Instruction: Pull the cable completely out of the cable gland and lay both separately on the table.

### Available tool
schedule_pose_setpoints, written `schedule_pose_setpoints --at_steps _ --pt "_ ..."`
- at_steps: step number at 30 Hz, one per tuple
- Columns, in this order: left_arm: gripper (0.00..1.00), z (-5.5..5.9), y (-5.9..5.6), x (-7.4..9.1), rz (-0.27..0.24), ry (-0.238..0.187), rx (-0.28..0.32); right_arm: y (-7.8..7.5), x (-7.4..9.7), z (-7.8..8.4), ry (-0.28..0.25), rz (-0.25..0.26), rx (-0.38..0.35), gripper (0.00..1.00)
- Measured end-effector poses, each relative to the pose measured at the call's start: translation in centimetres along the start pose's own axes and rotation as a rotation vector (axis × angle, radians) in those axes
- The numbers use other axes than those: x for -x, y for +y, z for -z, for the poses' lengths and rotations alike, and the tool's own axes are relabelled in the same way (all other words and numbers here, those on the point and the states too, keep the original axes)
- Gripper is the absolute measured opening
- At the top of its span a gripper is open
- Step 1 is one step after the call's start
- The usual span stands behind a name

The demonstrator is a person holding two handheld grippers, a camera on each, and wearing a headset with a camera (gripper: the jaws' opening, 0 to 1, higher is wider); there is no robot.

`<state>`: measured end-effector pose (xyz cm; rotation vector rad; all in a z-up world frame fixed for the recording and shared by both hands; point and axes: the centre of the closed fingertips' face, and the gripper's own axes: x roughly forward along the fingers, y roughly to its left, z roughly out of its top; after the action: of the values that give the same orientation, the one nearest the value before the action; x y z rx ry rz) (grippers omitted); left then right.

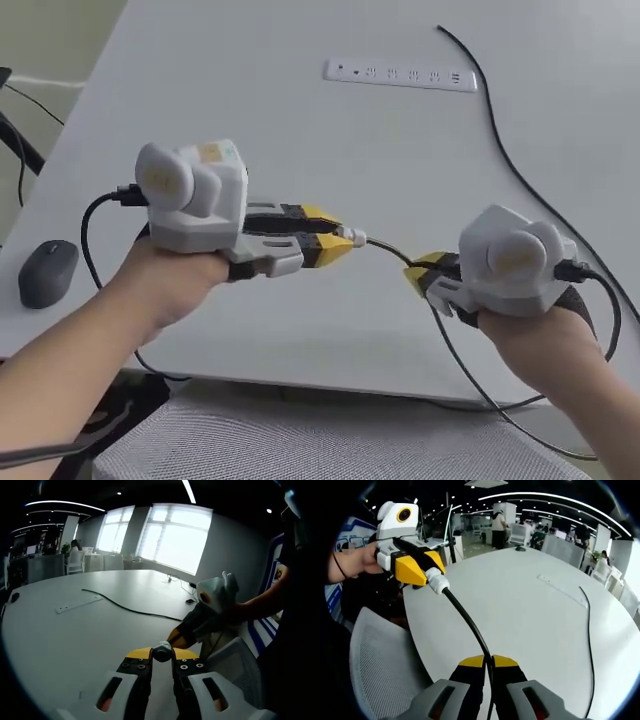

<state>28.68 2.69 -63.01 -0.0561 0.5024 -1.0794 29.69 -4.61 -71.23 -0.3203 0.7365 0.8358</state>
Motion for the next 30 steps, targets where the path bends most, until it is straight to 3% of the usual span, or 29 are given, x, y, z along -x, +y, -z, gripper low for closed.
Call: schedule_pose_setpoints --at_steps 12,20,30 --pt "0.15 -0.2 0.2 0.1 0.000 0.000 0.002 -1.5 0.1 2.0 0.061 0.028 -0.045 0.00" --pt "0.15 0.1 0.4 0.3 -0.003 0.004 0.006 -2.3 0.1 2.6 0.070 0.045 -0.047 0.00" --pt "0.15 0.3 0.4 0.2 0.001 0.006 0.012 -1.9 0.1 2.4 0.063 0.041 -0.031 0.00"
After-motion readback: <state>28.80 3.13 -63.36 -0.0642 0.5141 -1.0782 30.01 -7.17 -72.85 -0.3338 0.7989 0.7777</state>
